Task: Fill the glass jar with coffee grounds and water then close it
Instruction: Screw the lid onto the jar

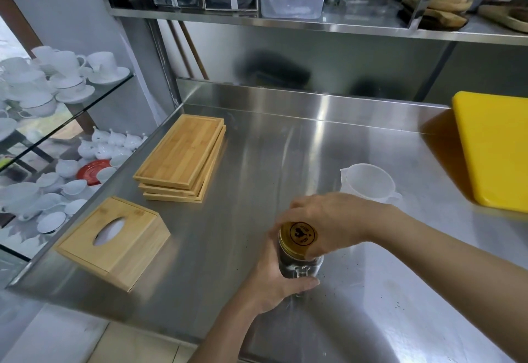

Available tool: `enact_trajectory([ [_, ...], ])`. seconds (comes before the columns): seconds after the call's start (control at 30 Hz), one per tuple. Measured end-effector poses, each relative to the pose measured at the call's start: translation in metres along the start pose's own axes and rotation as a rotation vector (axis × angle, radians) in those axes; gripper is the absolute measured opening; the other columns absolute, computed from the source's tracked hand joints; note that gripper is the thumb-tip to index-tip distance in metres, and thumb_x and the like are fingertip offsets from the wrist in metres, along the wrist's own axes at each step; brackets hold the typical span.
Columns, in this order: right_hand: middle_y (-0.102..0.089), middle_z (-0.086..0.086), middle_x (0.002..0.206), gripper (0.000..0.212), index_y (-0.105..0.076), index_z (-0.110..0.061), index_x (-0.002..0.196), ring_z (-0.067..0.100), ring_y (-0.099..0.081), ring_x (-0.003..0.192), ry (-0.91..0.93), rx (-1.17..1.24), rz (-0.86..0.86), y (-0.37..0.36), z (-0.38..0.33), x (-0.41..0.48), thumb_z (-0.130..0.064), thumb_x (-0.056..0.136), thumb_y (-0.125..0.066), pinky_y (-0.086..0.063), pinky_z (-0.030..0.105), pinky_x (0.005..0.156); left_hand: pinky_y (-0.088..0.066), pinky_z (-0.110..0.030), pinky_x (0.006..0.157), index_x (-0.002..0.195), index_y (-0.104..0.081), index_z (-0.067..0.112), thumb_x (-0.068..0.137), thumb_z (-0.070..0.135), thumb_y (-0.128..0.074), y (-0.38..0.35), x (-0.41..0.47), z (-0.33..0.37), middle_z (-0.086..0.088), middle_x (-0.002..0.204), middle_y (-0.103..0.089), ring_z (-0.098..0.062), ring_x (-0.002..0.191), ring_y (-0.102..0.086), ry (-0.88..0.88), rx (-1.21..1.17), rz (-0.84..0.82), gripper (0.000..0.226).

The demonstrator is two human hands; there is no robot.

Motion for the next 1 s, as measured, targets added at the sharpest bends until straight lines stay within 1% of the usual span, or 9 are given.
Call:
enact_trajectory([
  [0.1, -0.065, 0.003, 0.098, 0.069, -0.054, -0.020, 0.109, 0.023, -0.059, 0.076, -0.135, -0.201, 0.176, 0.005, 0.005, 0.003, -0.077, 0.073, -0.044, -0.048, 0.031, 0.065, -0.037, 0.003, 0.077, 0.120, -0.017, 0.055, 0.063, 0.030, -0.083, 0.000, 0.000, 0.000, 0.020, 0.130, -0.037, 0.011, 0.113, -0.043, 0.007, 0.020, 0.007, 0.090],
  [0.2, -0.052, -0.001, 0.120, 0.067, -0.039, -0.035, 0.130, 0.022, -0.055, 0.101, -0.056, -0.015, -0.032, 0.001, 0.009, 0.003, -0.059, 0.073, -0.064, -0.045, 0.031, 0.074, -0.038, 0.002, 0.077, 0.117, -0.017, 0.055, 0.064, 0.028, -0.082, 0.001, 0.000, 0.000, 0.030, 0.122, -0.037, 0.016, 0.110, -0.042, 0.016, 0.027, 0.004, 0.088],
  [0.27, -0.050, -0.003, 0.120, 0.067, -0.035, -0.038, 0.133, 0.019, -0.051, 0.096, 0.008, 0.004, -0.086, -0.004, 0.004, 0.003, -0.049, 0.075, -0.069, -0.044, 0.028, 0.071, -0.039, 0.000, 0.079, 0.116, -0.018, 0.054, 0.064, 0.028, -0.082, 0.001, 0.001, 0.000, 0.030, 0.121, -0.036, 0.008, 0.116, -0.042, 0.022, 0.026, -0.004, 0.087],
  [0.4, -0.061, 0.001, 0.110, 0.072, -0.051, -0.024, 0.118, 0.022, -0.059, 0.085, -0.129, -0.161, 0.117, 0.005, 0.011, 0.006, -0.077, 0.070, -0.049, -0.049, 0.032, 0.070, -0.038, 0.002, 0.080, 0.126, -0.012, 0.049, 0.065, 0.029, -0.082, 0.001, 0.001, 0.001, 0.029, 0.125, -0.034, 0.011, 0.114, -0.041, 0.020, 0.032, -0.021, 0.095],
  [0.53, -0.040, -0.001, 0.129, 0.075, -0.031, -0.044, 0.135, 0.022, -0.048, 0.109, 0.086, 0.057, -0.118, -0.005, 0.006, 0.003, -0.038, 0.074, -0.074, -0.049, 0.032, 0.080, -0.039, 0.000, 0.083, 0.125, -0.018, 0.045, 0.064, 0.026, -0.083, 0.003, 0.003, -0.001, 0.021, 0.124, -0.042, 0.010, 0.112, -0.045, 0.048, 0.023, -0.042, 0.091],
  [0.63, -0.056, -0.002, 0.114, 0.066, -0.040, -0.033, 0.130, 0.018, -0.053, 0.086, -0.010, -0.108, 0.059, 0.000, 0.004, 0.001, -0.059, 0.074, -0.064, -0.047, 0.027, 0.067, -0.039, 0.001, 0.079, 0.126, -0.013, 0.047, 0.064, 0.027, -0.082, 0.006, 0.005, 0.000, 0.027, 0.122, -0.037, 0.012, 0.110, -0.042, 0.044, 0.042, -0.057, 0.095],
  [0.7, -0.059, -0.001, 0.115, 0.071, -0.040, -0.031, 0.130, 0.022, -0.059, 0.091, -0.066, -0.152, 0.128, 0.001, 0.010, 0.001, -0.073, 0.073, -0.051, -0.047, 0.028, 0.067, -0.038, 0.001, 0.080, 0.123, -0.015, 0.051, 0.064, 0.027, -0.083, 0.007, 0.006, 0.001, 0.028, 0.124, -0.037, 0.017, 0.111, -0.042, 0.039, 0.042, -0.057, 0.093],
  [0.83, -0.045, 0.000, 0.121, 0.068, -0.023, -0.043, 0.137, 0.023, -0.053, 0.104, 0.121, -0.083, 0.095, -0.009, 0.007, -0.002, -0.064, 0.079, -0.053, -0.048, 0.032, 0.074, -0.038, 0.001, 0.080, 0.126, -0.018, 0.042, 0.065, 0.020, -0.082, 0.010, 0.009, -0.002, 0.020, 0.122, -0.044, 0.021, 0.105, -0.046, 0.053, 0.049, -0.094, 0.091],
  [1.0, -0.055, 0.007, 0.091, 0.061, -0.049, -0.026, 0.122, 0.026, -0.058, 0.061, 0.250, -0.087, 0.297, -0.028, 0.010, 0.003, -0.059, 0.072, -0.061, -0.046, 0.030, 0.045, -0.040, -0.013, 0.098, 0.133, -0.017, 0.039, 0.055, 0.031, -0.087, 0.021, 0.022, 0.006, 0.014, 0.128, -0.044, -0.002, 0.120, -0.046, 0.041, 0.240, -0.232, 0.104],
])
Point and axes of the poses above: each hand's wrist, its own x-axis towards the middle knuckle, its own y-axis out of the back of the hand, z = x × y, the point moved 3 cm from there along x, towards the middle knuckle
